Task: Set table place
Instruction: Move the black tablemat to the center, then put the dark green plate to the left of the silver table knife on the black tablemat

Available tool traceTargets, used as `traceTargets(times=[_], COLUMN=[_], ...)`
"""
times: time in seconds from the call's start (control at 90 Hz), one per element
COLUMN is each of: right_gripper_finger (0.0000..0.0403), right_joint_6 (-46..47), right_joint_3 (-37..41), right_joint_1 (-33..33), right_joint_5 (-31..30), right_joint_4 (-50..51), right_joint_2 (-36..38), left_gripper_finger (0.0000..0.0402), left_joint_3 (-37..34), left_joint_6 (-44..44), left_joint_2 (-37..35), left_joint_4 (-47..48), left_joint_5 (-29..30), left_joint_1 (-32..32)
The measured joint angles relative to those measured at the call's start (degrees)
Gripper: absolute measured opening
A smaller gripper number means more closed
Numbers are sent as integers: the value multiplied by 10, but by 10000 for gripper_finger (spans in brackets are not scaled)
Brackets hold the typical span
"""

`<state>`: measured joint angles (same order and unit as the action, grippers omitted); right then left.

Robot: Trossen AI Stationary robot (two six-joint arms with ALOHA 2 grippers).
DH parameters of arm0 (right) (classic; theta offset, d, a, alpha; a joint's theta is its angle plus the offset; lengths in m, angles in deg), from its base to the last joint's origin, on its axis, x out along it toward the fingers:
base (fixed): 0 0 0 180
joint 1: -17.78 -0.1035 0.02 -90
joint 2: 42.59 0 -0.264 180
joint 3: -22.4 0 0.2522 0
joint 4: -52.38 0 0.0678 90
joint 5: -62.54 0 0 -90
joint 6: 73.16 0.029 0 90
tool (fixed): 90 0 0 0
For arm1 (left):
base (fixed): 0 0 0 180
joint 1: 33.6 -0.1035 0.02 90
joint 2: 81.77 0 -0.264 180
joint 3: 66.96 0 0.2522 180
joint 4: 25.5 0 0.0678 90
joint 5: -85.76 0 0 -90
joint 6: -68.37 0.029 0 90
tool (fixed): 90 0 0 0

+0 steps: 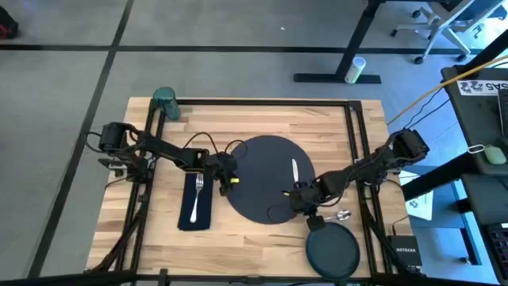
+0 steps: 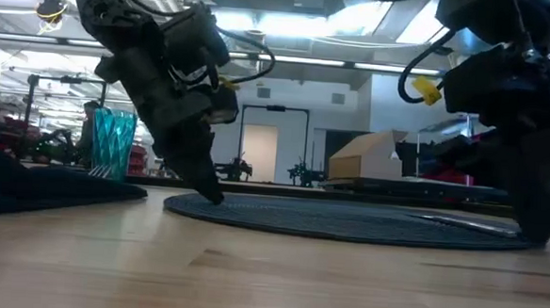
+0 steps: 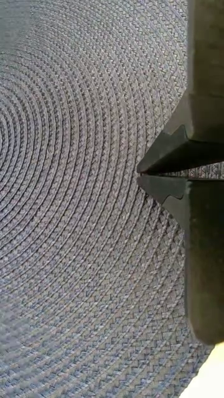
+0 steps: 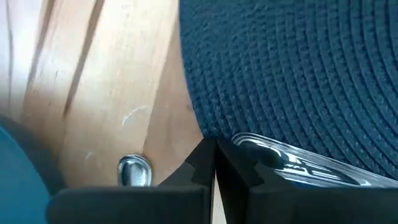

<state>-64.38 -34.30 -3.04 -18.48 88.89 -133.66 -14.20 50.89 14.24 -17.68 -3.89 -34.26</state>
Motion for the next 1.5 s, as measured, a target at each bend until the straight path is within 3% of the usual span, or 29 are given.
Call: traceTargets(times=[0.933, 1.289, 1.5], right_gripper_finger=[0, 0, 0], right_joint_6=[-20, -50, -62], right_joint_3=[-1, -34, -66], right_joint_1=[33, 32, 23], right_joint_5=[-33, -3, 26], right_joint_4=[11, 17, 104], right_joint_2=[1, 8, 30], left_gripper_finger=[1, 1, 1], left_joint_3=[0, 0, 0], left_joint_6=[0, 12, 14], left_joint_2=[1, 1, 1], left_joint_4=[3, 6, 7], left_joint_5=[-1, 3, 5], left_joint_1=[8, 8, 8])
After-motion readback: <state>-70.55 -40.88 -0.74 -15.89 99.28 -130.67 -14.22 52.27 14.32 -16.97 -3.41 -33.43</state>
